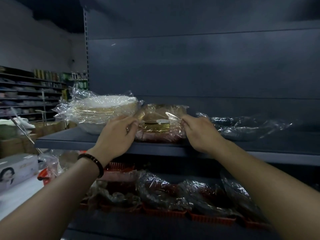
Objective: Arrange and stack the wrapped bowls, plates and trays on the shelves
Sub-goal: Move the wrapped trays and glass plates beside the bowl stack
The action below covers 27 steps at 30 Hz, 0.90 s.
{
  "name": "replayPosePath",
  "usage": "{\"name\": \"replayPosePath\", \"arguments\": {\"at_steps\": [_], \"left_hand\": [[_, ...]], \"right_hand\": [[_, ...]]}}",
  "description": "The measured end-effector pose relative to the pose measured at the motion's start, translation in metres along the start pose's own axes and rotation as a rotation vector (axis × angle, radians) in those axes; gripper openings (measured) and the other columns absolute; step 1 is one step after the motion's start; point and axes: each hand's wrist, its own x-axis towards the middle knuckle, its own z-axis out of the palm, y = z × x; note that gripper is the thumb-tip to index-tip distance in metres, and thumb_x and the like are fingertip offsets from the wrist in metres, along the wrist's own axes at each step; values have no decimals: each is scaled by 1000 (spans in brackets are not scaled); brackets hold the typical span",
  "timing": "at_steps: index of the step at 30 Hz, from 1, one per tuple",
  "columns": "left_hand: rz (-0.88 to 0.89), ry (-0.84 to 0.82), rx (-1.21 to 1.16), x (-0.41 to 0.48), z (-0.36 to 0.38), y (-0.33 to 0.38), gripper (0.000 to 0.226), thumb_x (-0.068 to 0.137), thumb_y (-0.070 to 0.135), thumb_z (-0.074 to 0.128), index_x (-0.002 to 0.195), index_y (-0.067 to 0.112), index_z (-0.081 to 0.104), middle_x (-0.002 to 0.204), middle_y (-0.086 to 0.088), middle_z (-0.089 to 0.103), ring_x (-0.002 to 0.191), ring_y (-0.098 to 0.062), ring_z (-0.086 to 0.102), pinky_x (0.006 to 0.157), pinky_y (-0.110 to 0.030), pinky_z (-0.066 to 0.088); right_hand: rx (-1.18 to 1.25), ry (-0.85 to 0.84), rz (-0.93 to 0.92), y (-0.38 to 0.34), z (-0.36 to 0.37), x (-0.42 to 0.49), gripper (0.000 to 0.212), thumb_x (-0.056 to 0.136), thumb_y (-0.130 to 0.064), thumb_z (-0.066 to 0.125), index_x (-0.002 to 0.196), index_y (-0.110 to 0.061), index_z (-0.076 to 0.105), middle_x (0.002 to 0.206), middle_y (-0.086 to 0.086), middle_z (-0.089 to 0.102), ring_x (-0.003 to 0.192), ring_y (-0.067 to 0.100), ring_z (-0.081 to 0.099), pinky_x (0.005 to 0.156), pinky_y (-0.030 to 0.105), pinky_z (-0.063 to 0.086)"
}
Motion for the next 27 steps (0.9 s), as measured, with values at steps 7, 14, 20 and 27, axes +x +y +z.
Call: {"name": "replayPosePath", "arguments": {"at_steps": [7, 14, 20, 27], "left_hand": [[-50, -73, 164, -10, -14, 23, 36, 107, 35, 41, 139, 32, 58, 118, -8, 72, 98, -39, 67, 86, -51, 57], [105, 458, 60, -81, 29, 87, 28, 85, 0, 69, 113, 1, 68, 117, -19, 64, 111, -36, 57, 98, -42, 45], [214, 47, -179, -155, 124, 150, 23, 82, 0, 73, 97, 18, 71, 109, 2, 61, 103, -19, 56, 92, -30, 45], [200, -250, -287, -176, 194, 188, 19, 96, 19, 68, 103, 35, 60, 112, 22, 45, 111, -5, 46, 79, -26, 56]], "right_hand": [[112, -151, 14, 2, -30, -18, 42, 112, -23, 44, 152, -31, 53, 154, 1, 57, 141, 24, 52, 112, 27, 35], [258, 221, 24, 24, -34, -116, 14, 99, -20, 67, 111, -26, 72, 96, -16, 74, 88, 1, 67, 81, 19, 49], [348, 112, 469, 93, 33, -206, 21, 94, -9, 71, 86, -28, 68, 79, -13, 70, 72, -4, 64, 61, 7, 44], [340, 97, 715, 170, 69, -277, 27, 91, -8, 74, 110, -27, 74, 95, -11, 76, 94, 15, 70, 79, 29, 49]]}}
